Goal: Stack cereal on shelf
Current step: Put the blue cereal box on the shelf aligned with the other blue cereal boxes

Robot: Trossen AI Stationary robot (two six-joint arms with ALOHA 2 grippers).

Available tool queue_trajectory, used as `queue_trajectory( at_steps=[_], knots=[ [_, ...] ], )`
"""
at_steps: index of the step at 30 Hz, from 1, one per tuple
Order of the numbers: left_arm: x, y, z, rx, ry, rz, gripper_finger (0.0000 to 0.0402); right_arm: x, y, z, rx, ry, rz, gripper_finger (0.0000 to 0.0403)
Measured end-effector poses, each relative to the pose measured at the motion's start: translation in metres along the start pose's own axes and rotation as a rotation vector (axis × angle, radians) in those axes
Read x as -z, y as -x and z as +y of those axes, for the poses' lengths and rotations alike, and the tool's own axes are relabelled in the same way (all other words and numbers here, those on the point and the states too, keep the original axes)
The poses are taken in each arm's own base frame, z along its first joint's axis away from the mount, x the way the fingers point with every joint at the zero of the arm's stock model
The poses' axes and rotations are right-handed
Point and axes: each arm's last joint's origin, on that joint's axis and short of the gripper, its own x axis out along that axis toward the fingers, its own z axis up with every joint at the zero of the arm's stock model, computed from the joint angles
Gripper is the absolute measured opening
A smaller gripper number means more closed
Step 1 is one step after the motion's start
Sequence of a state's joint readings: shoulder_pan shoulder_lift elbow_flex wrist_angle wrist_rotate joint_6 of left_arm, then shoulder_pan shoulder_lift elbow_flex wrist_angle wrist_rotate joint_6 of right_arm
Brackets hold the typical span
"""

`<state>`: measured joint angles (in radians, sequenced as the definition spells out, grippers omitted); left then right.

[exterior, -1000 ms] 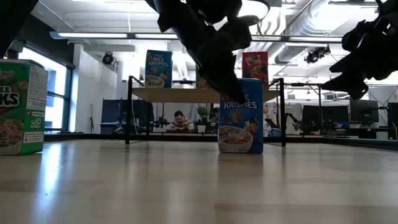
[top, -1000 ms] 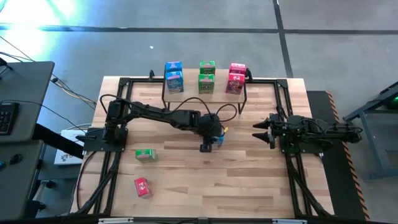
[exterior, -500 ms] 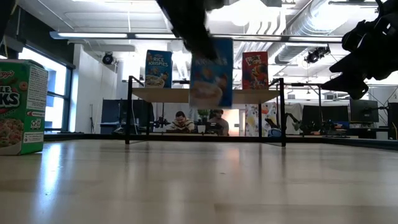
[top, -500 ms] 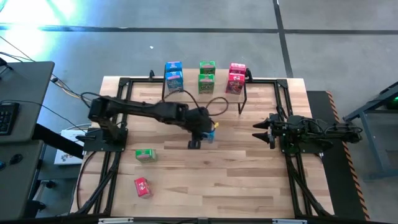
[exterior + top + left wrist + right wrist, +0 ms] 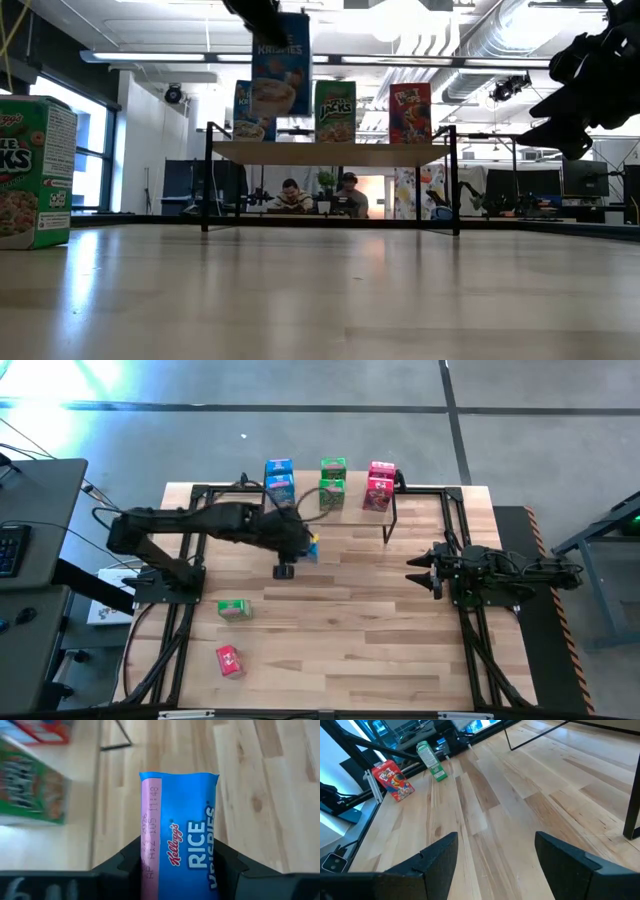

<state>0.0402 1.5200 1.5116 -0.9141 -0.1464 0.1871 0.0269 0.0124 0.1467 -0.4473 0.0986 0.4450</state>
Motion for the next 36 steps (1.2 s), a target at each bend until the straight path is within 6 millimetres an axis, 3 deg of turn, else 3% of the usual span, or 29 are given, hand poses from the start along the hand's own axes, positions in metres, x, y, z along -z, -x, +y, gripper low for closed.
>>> queue_trajectory(
  at_steps=[9,20,36],
  knots=[
    [0.014,0.026,0.034,-0.086,0.048,-0.017,0.0145,0.000,0.000,0.000,0.000,0.000,0.001,0.0257],
    [0.032,0.027,0.074,-0.160,0.085,0.050,0.0145,0.000,0.000,0.000,0.000,0.000,0.001,0.0257],
    [0.046,0.028,0.096,-0.134,0.104,0.079,0.0145,0.000,0.000,0.000,0.000,0.000,0.002,0.0257]
  ],
)
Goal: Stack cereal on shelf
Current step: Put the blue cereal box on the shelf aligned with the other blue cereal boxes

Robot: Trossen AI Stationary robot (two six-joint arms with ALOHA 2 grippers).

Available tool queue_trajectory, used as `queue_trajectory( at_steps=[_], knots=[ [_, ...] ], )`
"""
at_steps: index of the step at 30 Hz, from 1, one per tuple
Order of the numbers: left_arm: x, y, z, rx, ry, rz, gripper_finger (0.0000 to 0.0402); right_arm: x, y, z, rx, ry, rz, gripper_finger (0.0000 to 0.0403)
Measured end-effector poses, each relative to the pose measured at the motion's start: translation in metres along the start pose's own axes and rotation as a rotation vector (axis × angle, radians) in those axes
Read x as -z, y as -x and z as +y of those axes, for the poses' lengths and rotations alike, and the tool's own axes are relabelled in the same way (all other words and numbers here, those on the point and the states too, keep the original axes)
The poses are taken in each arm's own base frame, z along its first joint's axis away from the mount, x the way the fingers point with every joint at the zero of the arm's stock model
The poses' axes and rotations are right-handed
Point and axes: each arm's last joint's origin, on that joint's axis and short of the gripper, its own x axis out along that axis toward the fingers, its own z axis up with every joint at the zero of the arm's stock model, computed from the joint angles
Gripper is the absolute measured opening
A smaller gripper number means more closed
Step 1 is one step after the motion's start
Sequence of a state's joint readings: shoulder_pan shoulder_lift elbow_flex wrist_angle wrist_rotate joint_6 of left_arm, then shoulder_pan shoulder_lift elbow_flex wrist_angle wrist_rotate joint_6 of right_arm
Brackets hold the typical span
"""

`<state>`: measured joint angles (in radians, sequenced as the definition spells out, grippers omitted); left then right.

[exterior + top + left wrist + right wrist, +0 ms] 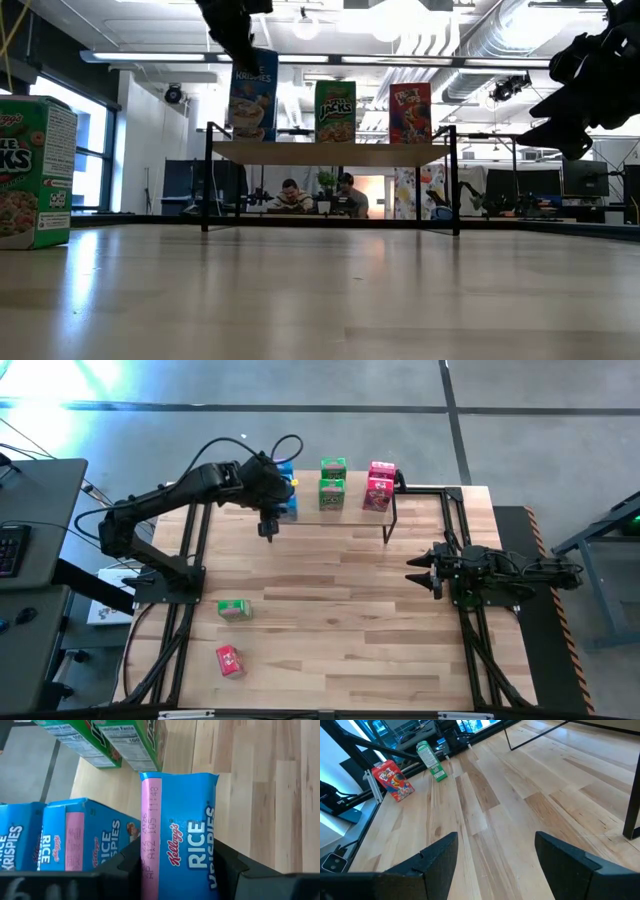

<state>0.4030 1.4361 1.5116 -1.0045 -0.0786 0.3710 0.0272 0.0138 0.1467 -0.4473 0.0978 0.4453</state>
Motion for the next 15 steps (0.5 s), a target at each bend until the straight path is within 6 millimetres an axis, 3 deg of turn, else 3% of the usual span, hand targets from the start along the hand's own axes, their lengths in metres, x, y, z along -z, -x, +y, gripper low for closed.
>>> queue_trajectory(
  at_steps=[15],
  knots=[
    [0.005,-0.009,0.014,0.020,0.010,0.020,0.0145,0.000,0.000,0.000,0.000,0.000,0.000,0.0257]
  ],
)
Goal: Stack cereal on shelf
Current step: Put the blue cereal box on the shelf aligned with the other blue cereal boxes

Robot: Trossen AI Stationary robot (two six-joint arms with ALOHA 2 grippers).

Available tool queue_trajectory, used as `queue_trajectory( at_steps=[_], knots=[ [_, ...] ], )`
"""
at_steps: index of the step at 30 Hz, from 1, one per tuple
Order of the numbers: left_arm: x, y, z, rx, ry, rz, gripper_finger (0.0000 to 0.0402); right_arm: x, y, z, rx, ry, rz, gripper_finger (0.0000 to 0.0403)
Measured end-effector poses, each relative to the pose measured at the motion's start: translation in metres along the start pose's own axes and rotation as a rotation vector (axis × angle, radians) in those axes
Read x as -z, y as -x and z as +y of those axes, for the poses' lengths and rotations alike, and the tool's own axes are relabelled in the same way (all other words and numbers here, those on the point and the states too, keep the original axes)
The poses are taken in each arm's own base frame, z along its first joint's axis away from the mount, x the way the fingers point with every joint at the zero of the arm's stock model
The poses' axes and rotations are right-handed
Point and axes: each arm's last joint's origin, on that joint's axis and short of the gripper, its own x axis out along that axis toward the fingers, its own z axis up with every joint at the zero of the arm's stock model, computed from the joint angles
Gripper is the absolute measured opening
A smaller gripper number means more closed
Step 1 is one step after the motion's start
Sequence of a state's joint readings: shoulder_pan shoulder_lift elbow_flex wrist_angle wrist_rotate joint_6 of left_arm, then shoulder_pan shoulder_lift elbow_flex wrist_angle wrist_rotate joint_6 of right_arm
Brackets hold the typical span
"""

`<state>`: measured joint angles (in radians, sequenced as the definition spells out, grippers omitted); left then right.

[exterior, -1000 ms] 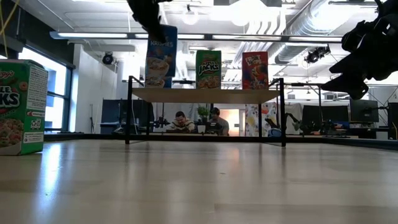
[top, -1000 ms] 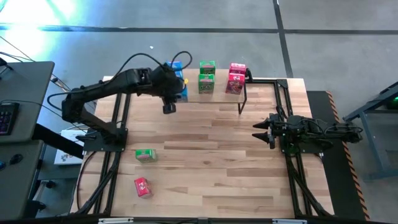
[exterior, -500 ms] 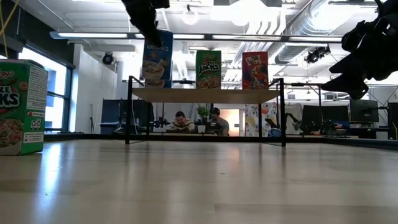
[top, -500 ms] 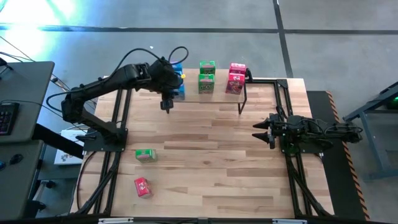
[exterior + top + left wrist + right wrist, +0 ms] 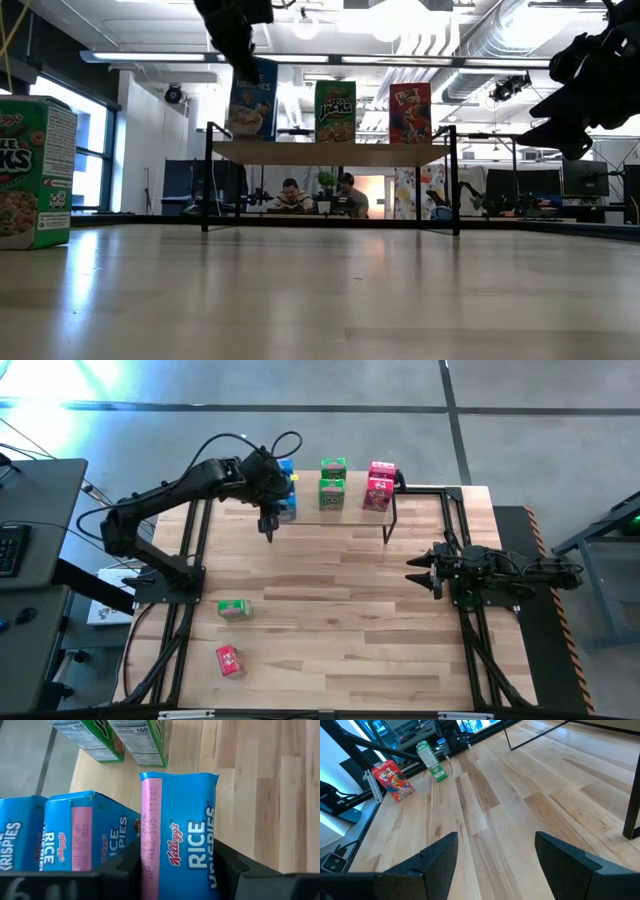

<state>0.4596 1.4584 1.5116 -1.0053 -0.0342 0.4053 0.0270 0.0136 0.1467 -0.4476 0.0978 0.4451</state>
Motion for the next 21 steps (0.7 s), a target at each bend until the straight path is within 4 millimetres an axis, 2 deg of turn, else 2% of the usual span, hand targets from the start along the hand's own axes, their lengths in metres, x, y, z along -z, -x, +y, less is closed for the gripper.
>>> queue_trajectory(
  at_steps=[10,21],
  knots=[
    [-0.001,-0.013,0.004,0.003,-0.009,0.025,0.0145,0.000,0.000,0.000,0.000,0.000,0.000,0.0257],
    [0.002,-0.013,0.011,-0.009,0.015,0.033,0.0151,0.000,0.000,0.000,0.000,0.000,0.000,0.0257]
  ],
)
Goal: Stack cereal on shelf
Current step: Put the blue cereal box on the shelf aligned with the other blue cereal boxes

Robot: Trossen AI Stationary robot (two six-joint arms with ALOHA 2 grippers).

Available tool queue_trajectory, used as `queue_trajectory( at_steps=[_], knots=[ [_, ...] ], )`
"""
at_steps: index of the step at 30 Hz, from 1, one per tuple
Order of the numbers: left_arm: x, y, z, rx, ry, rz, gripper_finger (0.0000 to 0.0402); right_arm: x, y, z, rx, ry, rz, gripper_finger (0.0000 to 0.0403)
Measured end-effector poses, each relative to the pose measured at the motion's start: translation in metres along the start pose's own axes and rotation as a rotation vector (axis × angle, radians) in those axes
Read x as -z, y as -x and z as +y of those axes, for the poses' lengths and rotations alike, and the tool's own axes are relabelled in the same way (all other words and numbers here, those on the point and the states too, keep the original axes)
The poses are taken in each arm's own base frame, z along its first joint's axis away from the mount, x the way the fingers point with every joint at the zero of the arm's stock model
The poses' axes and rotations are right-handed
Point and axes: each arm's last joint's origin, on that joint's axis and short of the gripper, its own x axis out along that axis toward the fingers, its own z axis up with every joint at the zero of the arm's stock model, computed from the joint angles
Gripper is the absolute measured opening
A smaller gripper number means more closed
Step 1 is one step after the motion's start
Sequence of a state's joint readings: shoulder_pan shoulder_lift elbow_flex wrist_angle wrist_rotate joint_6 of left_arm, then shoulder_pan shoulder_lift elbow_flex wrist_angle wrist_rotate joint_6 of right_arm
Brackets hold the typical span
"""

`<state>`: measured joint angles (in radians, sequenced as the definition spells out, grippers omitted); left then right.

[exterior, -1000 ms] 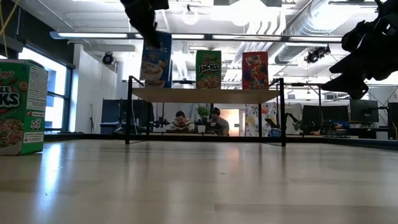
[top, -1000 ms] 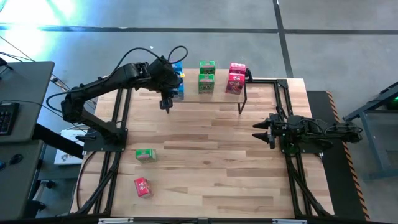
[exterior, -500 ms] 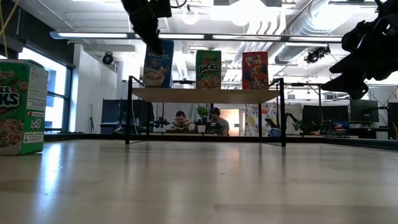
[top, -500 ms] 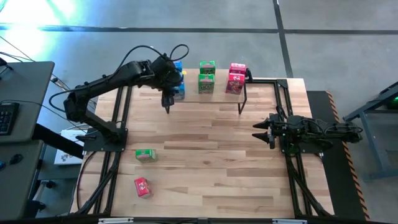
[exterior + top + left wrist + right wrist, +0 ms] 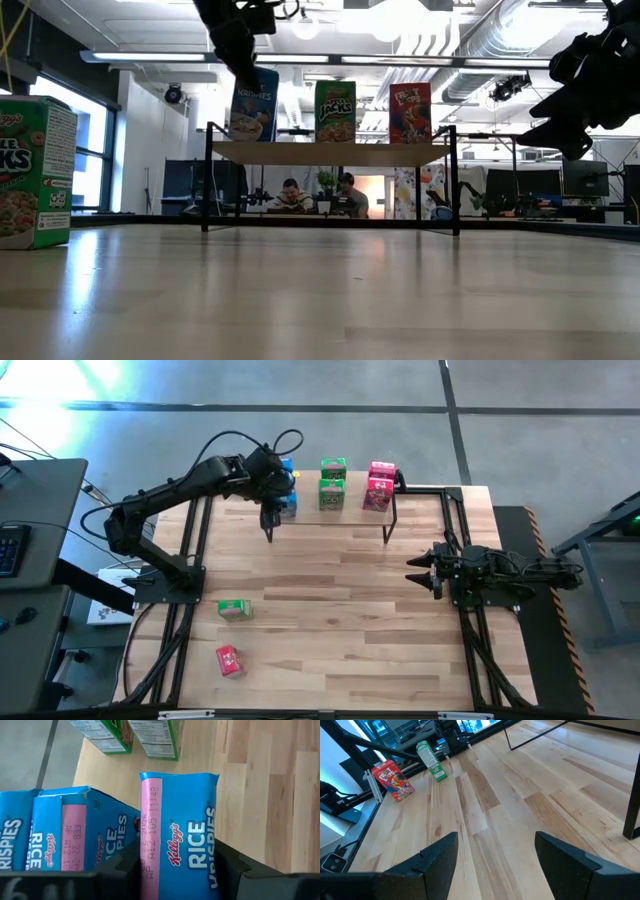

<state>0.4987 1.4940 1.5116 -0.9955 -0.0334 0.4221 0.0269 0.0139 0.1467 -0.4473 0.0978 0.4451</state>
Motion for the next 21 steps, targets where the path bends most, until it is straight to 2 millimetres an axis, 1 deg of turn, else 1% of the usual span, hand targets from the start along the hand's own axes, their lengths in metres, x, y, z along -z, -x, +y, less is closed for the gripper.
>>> queue_trajectory(
  at_steps=[7,21],
  knots=[
    [0.0003,0.0000,-0.0001,0.003,0.001,0.002,0.0176,0.0000,0.0000,0.0000,0.000,0.000,0.000,0.0257],
    [0.0004,-0.0003,0.0001,-0.003,0.017,0.006,0.0209,0.0000,0.0000,0.0000,0.000,0.000,0.000,0.0257]
  ],
)
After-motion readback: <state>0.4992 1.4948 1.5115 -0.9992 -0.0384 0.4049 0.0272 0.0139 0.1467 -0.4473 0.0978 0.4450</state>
